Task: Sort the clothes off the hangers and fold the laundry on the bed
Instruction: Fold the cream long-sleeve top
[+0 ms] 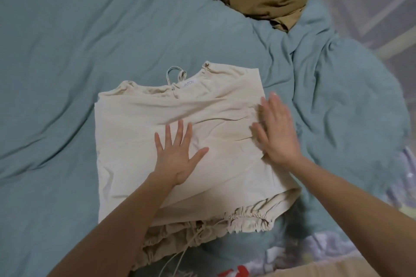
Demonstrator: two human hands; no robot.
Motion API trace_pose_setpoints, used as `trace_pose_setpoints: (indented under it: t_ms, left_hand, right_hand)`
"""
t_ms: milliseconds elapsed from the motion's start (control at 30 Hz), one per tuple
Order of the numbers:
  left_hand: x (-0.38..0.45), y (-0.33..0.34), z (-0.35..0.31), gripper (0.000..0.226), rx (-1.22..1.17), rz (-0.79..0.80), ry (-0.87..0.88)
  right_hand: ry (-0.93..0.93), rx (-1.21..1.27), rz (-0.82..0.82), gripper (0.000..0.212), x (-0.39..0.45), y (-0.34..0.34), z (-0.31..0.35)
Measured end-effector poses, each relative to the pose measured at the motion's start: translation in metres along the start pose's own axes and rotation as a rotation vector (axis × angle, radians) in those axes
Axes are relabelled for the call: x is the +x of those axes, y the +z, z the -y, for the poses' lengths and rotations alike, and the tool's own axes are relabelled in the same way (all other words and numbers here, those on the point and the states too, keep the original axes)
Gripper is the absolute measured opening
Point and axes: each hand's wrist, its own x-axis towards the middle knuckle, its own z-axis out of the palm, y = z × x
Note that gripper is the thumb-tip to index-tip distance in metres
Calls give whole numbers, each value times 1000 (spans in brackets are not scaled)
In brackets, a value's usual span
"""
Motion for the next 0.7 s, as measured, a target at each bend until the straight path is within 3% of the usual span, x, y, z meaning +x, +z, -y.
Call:
trace_pose_setpoints:
  t_ms: [67,167,300,400,467,600,700]
  left_hand:
    - [-1,-9,-13,75,-96,-173,49]
    - [17,-30,-31,73,-100,-280,166]
    - [58,-61,-54,64,23,-213,291]
    - [57,-45,-78,68,63,-204,306]
    - [44,-23,-94,74,-146,-250,210]
    - [45,-6,-99,67,-820,-481,-131]
    - [59,-17,-89,63,-983,-488,-207]
  right_hand:
    - [341,311,-59,67,5,-15,4]
    - [655,513,126,60,7,-24,5]
    - [689,529,274,61,8,-24,4]
    - [655,525,322,58,5,-21,4]
    - [636,585,325,54,-4,-18,4]
    - [597,635,230,45,-19,-7,2]
    - [554,597,157,41,-17,-1,8]
